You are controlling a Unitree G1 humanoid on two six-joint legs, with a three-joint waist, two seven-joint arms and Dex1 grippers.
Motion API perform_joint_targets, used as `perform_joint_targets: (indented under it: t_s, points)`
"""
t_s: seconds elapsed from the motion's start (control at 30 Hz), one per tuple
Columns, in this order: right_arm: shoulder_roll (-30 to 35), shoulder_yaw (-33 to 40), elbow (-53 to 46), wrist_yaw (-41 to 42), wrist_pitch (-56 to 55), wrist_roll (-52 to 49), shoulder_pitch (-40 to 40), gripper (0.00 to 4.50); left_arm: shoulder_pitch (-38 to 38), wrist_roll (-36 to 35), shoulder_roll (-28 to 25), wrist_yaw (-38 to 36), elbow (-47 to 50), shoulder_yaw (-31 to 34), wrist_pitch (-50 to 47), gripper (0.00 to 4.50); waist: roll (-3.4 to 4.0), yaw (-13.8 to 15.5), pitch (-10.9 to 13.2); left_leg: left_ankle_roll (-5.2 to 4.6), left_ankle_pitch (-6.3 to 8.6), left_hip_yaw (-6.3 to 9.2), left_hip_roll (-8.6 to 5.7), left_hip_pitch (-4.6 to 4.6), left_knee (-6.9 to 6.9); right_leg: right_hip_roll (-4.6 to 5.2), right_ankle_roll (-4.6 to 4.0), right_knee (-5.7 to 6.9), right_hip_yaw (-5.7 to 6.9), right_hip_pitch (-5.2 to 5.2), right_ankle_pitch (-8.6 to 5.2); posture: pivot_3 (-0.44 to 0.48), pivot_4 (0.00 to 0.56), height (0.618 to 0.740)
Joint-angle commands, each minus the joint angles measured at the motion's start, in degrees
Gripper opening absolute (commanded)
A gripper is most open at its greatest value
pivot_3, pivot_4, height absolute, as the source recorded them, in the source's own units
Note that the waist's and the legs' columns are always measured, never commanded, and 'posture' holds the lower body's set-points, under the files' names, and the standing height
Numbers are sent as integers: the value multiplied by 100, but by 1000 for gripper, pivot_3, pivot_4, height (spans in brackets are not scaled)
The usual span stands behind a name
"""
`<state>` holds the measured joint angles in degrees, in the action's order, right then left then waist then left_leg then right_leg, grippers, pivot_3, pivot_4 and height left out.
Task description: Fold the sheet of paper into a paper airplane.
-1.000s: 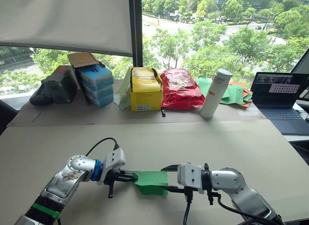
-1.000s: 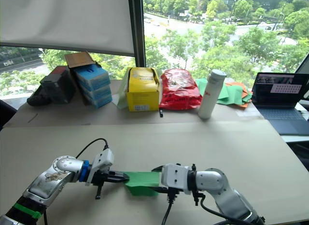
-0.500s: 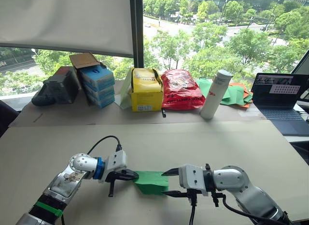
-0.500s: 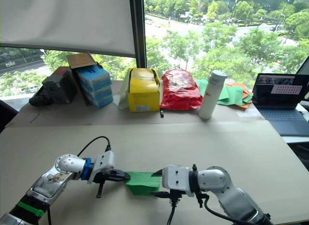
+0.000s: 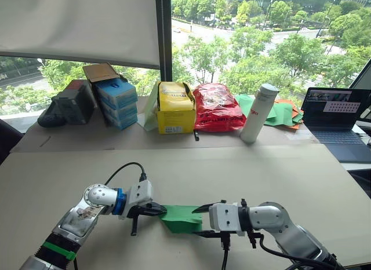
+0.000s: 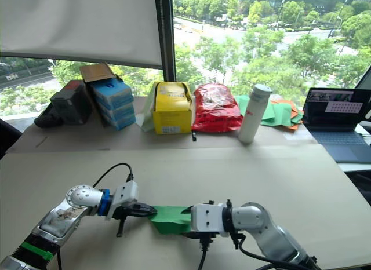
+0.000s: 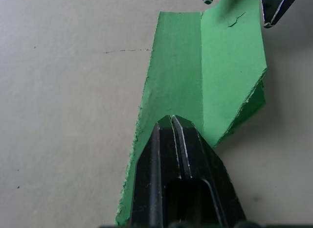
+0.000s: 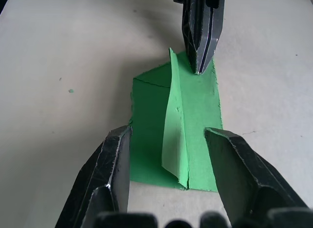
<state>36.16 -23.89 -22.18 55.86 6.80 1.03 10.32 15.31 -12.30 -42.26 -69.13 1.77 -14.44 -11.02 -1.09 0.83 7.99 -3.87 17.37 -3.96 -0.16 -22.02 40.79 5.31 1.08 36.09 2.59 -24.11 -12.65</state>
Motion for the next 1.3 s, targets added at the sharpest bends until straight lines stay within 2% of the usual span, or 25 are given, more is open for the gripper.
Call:
perform_joint_targets:
  t_s: [0.03, 0.23, 0.8, 0.93, 1.17, 1.3]
  points:
    - [-55, 51, -56, -67, -195, 20, 74, 2104, -166, 275, -78, 59, -115, -147, -136, 0, 0, -1, 0, 0, 0, 0, 0, 0, 0, 0, 0, 0, 0, 0, 0, 0, 150, 740]
    - [-100, 26, 40, -86, -263, 61, 106, 57, -186, 273, -116, 48, -82, -119, -140, 0, 0, -11, 0, 0, 0, 0, 0, 0, 0, -1, 0, 0, -1, -1, 0, 0, 150, 740]
    - [-558, -40, 754, 11, 1522, -116, 943, 21, -269, 269, -157, 50, 23, -80, -168, 0, 1, -22, 0, 3, -2, -1, 1, -1, -1, -1, -1, 2, -3, -3, 0, 0, 150, 740]
    - [-548, -200, 913, 8, 1559, 41, 969, 21, -295, 229, -201, 85, 121, -1, -232, 0, 1, -19, 0, 0, 0, -1, 0, -1, -1, 1, -1, 1, -2, -3, 0, 0, 150, 740]
    - [-551, -310, 1003, -76, 1588, 124, 931, 21, 116, -371, -533, 34, 586, 707, -898, 0, 1, -34, 0, 6, -3, 0, 3, 0, -3, -3, -2, 4, -1, -6, -1, 0, 150, 740]
    - [-553, -332, 1030, -101, 1579, 134, 928, 21, 256, -763, -555, -55, 1071, 830, -1340, 0, -1, -37, -1, 5, -3, 0, 1, -2, 0, -1, -1, 1, 0, -3, 0, 0, 150, 740]
